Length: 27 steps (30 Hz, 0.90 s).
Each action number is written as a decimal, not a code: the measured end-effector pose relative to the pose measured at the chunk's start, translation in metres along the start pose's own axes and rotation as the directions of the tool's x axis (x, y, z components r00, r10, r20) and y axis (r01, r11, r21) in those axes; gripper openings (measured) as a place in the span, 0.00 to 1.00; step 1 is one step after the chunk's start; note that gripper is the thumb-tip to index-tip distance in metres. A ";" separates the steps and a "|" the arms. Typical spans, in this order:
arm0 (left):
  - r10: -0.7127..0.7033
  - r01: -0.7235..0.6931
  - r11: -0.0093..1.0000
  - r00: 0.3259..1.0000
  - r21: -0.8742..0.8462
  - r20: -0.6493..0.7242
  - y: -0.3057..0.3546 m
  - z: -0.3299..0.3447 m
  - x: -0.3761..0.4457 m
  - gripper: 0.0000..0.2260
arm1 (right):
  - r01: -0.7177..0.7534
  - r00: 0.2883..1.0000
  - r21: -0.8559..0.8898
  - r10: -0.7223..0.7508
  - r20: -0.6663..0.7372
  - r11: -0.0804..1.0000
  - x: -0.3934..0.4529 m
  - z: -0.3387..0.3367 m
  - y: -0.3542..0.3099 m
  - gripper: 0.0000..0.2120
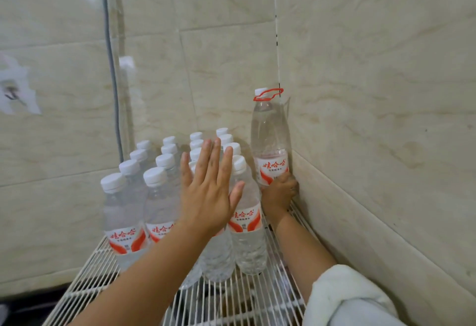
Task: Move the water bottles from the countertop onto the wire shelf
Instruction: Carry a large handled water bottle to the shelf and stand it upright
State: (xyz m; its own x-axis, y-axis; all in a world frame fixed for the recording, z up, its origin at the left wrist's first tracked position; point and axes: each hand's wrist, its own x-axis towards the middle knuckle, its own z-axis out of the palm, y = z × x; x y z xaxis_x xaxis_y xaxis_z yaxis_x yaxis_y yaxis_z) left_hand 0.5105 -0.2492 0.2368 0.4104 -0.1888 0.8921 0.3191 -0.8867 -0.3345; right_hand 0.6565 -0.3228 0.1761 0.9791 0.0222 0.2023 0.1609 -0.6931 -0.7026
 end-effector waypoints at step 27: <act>-0.107 0.141 0.984 0.955 -0.106 0.275 -0.006 -0.064 -0.022 0.28 | 0.241 0.968 0.002 -0.240 0.070 0.971 -0.119 -0.095 0.016 0.13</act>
State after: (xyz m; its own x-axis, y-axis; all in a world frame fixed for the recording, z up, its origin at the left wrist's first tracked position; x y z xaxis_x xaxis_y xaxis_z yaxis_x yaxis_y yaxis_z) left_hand 0.4442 -0.2664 0.2385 0.5932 0.0310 0.8045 0.2813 -0.9443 -0.1711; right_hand 0.5305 -0.4048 0.2056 0.9179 0.2383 0.3173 0.3923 -0.6660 -0.6345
